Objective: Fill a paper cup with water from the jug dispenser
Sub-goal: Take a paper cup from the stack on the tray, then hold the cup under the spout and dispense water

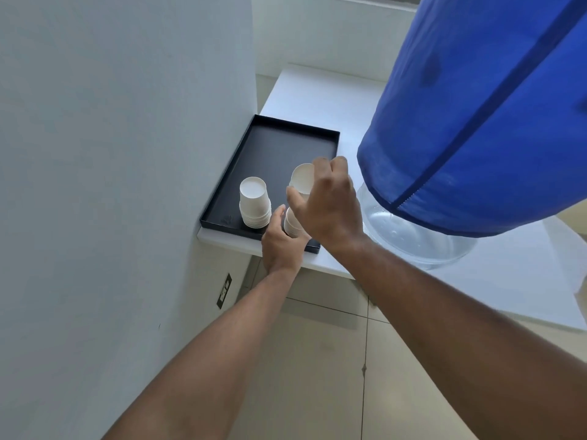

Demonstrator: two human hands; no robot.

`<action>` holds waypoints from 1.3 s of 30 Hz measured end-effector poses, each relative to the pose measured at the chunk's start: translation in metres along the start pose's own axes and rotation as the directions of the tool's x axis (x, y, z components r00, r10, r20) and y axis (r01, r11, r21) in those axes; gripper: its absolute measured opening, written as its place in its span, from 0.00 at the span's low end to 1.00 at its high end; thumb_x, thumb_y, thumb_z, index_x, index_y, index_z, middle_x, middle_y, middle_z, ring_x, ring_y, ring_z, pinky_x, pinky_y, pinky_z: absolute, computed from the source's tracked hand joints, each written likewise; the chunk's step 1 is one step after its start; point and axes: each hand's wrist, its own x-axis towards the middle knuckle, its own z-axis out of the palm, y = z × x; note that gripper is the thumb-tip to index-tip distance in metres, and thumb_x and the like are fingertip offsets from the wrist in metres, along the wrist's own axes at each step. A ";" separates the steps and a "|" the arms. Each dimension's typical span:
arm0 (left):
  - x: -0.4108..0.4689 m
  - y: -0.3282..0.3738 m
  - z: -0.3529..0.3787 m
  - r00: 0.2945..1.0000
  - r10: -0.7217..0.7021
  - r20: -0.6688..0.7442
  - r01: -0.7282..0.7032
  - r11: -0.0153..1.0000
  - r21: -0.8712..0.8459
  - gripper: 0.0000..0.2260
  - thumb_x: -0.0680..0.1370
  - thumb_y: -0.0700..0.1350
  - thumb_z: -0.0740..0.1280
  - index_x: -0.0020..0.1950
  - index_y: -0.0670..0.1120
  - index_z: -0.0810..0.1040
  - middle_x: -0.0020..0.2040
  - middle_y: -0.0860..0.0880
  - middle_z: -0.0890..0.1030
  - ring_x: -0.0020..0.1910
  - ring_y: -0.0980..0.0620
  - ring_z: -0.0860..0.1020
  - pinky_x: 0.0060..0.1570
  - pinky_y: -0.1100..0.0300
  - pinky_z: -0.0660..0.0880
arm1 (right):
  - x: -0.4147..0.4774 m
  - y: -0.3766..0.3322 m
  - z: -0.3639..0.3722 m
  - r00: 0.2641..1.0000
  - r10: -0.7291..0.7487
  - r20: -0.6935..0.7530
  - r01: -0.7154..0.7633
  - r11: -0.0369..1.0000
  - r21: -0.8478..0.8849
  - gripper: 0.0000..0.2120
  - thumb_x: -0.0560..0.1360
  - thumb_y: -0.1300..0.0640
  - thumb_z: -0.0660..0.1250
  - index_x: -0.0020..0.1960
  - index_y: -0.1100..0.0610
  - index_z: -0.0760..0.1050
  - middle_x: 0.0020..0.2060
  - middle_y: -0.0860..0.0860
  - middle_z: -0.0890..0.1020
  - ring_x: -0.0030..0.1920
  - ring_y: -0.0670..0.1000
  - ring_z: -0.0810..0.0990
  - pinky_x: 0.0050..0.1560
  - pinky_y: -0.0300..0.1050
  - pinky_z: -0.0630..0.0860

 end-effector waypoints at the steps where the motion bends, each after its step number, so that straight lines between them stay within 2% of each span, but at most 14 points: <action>1: -0.003 0.000 0.001 1.000 0.005 -0.013 -0.005 1.000 -0.015 0.32 0.73 0.39 0.80 0.76 0.48 0.77 0.62 0.41 0.87 0.56 0.41 0.86 0.62 0.47 0.83 | -0.004 -0.001 -0.003 0.999 -0.022 -0.024 0.023 1.000 0.011 0.21 0.75 0.49 0.74 0.60 0.62 0.75 0.53 0.57 0.74 0.48 0.61 0.79 0.38 0.48 0.74; 4: -0.018 0.001 0.000 0.992 0.021 -0.125 -0.027 0.999 -0.044 0.32 0.72 0.34 0.78 0.76 0.45 0.77 0.66 0.40 0.81 0.40 0.46 0.81 0.56 0.54 0.82 | -0.018 -0.003 -0.014 0.991 -0.100 -0.089 0.103 0.994 0.034 0.23 0.75 0.52 0.75 0.64 0.62 0.75 0.57 0.59 0.75 0.52 0.61 0.80 0.44 0.51 0.81; 7: -0.043 0.007 -0.009 0.973 -0.142 -0.181 0.086 0.954 -0.286 0.26 0.74 0.37 0.76 0.72 0.48 0.78 0.63 0.47 0.82 0.40 0.52 0.81 0.51 0.51 0.82 | -0.039 -0.005 -0.024 0.980 -0.128 -0.151 0.142 0.987 0.081 0.24 0.74 0.55 0.75 0.67 0.61 0.74 0.60 0.59 0.75 0.56 0.60 0.80 0.53 0.54 0.83; 10: -0.057 0.021 -0.026 0.958 -0.277 0.080 0.256 0.691 -0.676 0.23 0.78 0.47 0.69 0.72 0.41 0.78 0.50 0.48 0.87 0.41 0.55 0.84 0.45 0.56 0.80 | -0.060 -0.007 -0.032 0.976 -0.087 -0.200 0.121 0.978 0.168 0.25 0.74 0.58 0.76 0.68 0.62 0.73 0.60 0.58 0.75 0.56 0.59 0.80 0.54 0.57 0.83; 12: -0.063 0.035 -0.038 0.931 -0.232 0.280 0.361 0.485 -0.796 0.28 0.83 0.56 0.67 0.77 0.39 0.75 0.58 0.43 0.87 0.53 0.47 0.87 0.58 0.51 0.81 | -0.075 -0.006 -0.035 0.978 -0.061 -0.201 0.109 0.965 0.237 0.25 0.73 0.59 0.76 0.67 0.62 0.73 0.60 0.58 0.76 0.56 0.59 0.80 0.53 0.57 0.83; 14: -0.067 0.047 -0.047 0.919 -0.145 0.367 0.394 0.403 -0.826 0.35 0.81 0.68 0.65 0.78 0.43 0.74 0.69 0.40 0.85 0.65 0.41 0.84 0.67 0.45 0.79 | -0.093 -0.005 -0.036 0.977 -0.055 -0.205 0.111 0.956 0.271 0.26 0.72 0.60 0.77 0.67 0.61 0.72 0.60 0.57 0.76 0.59 0.57 0.79 0.55 0.55 0.83; 17: -0.074 0.057 -0.057 0.911 -0.007 0.413 0.371 0.456 -0.809 0.35 0.81 0.70 0.64 0.76 0.44 0.77 0.69 0.37 0.84 0.65 0.41 0.84 0.62 0.47 0.81 | -0.115 -0.001 -0.035 0.976 -0.008 -0.218 0.075 0.951 0.301 0.27 0.72 0.57 0.80 0.64 0.59 0.71 0.57 0.54 0.76 0.57 0.52 0.77 0.55 0.45 0.80; 21: -0.082 0.054 -0.058 0.914 0.068 0.399 0.291 0.577 -0.764 0.27 0.84 0.53 0.69 0.78 0.39 0.74 0.65 0.40 0.82 0.64 0.42 0.79 0.67 0.46 0.76 | -0.134 0.008 -0.037 0.976 0.074 -0.203 0.005 0.932 0.361 0.25 0.76 0.45 0.77 0.62 0.58 0.70 0.53 0.51 0.76 0.51 0.45 0.73 0.54 0.28 0.71; 24: -0.091 0.044 -0.058 0.923 0.067 0.380 0.248 0.652 -0.717 0.31 0.77 0.49 0.78 0.78 0.44 0.74 0.66 0.41 0.86 0.64 0.42 0.84 0.66 0.47 0.80 | -0.152 0.019 -0.037 0.985 0.120 -0.123 -0.074 0.943 0.325 0.30 0.72 0.52 0.79 0.67 0.56 0.69 0.56 0.50 0.79 0.55 0.49 0.78 0.57 0.46 0.80; 26: -0.098 0.034 -0.058 0.933 0.100 0.346 0.160 0.746 -0.647 0.35 0.73 0.50 0.84 0.77 0.49 0.76 0.66 0.43 0.87 0.65 0.43 0.86 0.62 0.54 0.83 | -0.163 0.026 -0.038 0.986 0.150 -0.067 -0.125 0.948 0.292 0.37 0.72 0.50 0.80 0.74 0.56 0.65 0.62 0.52 0.80 0.62 0.54 0.80 0.61 0.58 0.80; 29: -0.110 0.019 -0.054 0.915 0.184 0.360 0.054 0.826 -0.560 0.37 0.70 0.52 0.87 0.77 0.54 0.77 0.67 0.45 0.86 0.62 0.47 0.87 0.58 0.61 0.83 | -0.173 0.036 -0.040 0.982 0.186 -0.011 -0.175 0.939 0.296 0.45 0.72 0.43 0.80 0.79 0.55 0.60 0.70 0.53 0.79 0.69 0.54 0.79 0.66 0.56 0.78; 33: -0.125 0.000 -0.047 0.874 0.209 0.439 -0.017 0.916 -0.402 0.39 0.68 0.57 0.87 0.77 0.61 0.77 0.66 0.50 0.87 0.55 0.49 0.89 0.57 0.57 0.84 | -0.184 0.052 -0.041 0.956 0.284 0.076 -0.292 0.878 0.378 0.46 0.71 0.44 0.81 0.80 0.53 0.61 0.69 0.50 0.80 0.68 0.50 0.78 0.66 0.41 0.75; 36: -0.134 -0.011 -0.042 0.818 0.240 0.522 -0.095 0.953 -0.289 0.36 0.71 0.59 0.83 0.78 0.63 0.76 0.68 0.51 0.86 0.62 0.44 0.86 0.65 0.50 0.82 | -0.197 0.065 -0.041 0.941 0.334 0.057 -0.327 0.853 0.407 0.42 0.70 0.43 0.80 0.78 0.52 0.65 0.61 0.41 0.76 0.61 0.42 0.75 0.58 0.19 0.64; 39: -0.140 -0.007 -0.034 0.805 0.248 0.539 -0.088 0.948 -0.305 0.32 0.79 0.70 0.70 0.79 0.56 0.77 0.72 0.54 0.84 0.70 0.51 0.83 0.67 0.57 0.81 | -0.217 0.083 -0.038 0.913 0.404 0.059 -0.393 0.831 0.394 0.40 0.70 0.42 0.78 0.76 0.51 0.66 0.62 0.39 0.76 0.60 0.36 0.73 0.56 0.16 0.62</action>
